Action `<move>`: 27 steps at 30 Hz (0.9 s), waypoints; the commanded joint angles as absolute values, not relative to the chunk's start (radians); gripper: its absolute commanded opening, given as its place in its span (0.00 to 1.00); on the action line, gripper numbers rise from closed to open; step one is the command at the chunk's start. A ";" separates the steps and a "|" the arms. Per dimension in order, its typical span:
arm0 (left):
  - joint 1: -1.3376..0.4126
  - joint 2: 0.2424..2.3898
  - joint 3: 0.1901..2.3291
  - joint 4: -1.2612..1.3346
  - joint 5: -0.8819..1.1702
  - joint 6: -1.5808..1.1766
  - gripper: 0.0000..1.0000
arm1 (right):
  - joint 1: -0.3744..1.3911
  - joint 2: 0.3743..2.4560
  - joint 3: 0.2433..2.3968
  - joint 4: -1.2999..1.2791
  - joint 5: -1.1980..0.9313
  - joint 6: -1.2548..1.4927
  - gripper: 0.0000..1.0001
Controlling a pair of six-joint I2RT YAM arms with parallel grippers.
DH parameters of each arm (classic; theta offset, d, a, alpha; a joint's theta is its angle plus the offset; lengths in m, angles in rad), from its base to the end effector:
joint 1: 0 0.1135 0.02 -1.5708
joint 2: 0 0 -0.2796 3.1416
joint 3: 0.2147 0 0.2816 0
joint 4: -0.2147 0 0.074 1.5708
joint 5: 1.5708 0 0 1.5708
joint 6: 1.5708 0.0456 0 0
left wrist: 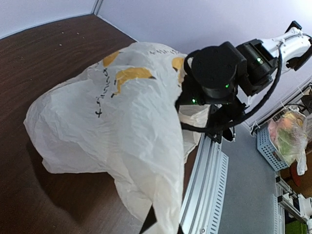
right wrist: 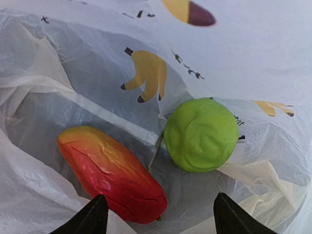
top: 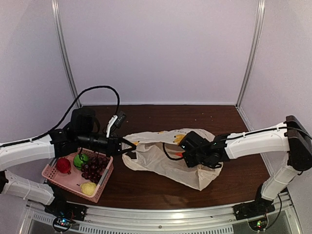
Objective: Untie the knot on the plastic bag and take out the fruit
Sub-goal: Reach into the gripper in the takeout bag.
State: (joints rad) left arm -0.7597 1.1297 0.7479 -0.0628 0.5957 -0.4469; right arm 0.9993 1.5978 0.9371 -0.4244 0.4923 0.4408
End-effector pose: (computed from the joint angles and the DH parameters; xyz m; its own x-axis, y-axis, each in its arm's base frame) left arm 0.1848 -0.2108 0.2714 -0.6863 0.1585 -0.7098 0.7105 0.3546 -0.6078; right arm 0.1993 0.2700 0.1705 -0.6979 -0.3902 -0.6005 -0.3583 0.9163 -0.1789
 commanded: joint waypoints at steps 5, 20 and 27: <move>-0.897 1.179 0.768 0.019 0.608 -0.465 0.00 | 0.974 1.563 0.962 -0.218 0.531 0.508 0.82; -1.008 1.228 0.772 0.138 0.572 -0.536 0.00 | 0.872 1.778 1.032 -0.076 0.438 0.536 0.92; -1.009 1.234 0.767 0.156 0.573 -0.551 0.00 | 0.872 1.847 1.065 -0.119 0.406 0.627 0.96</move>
State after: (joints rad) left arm -1.0031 1.2255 0.7609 0.0975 0.5797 -0.5346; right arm 0.8772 1.8210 1.0477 -0.1024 0.4320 0.5522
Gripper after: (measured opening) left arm 0.005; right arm 0.951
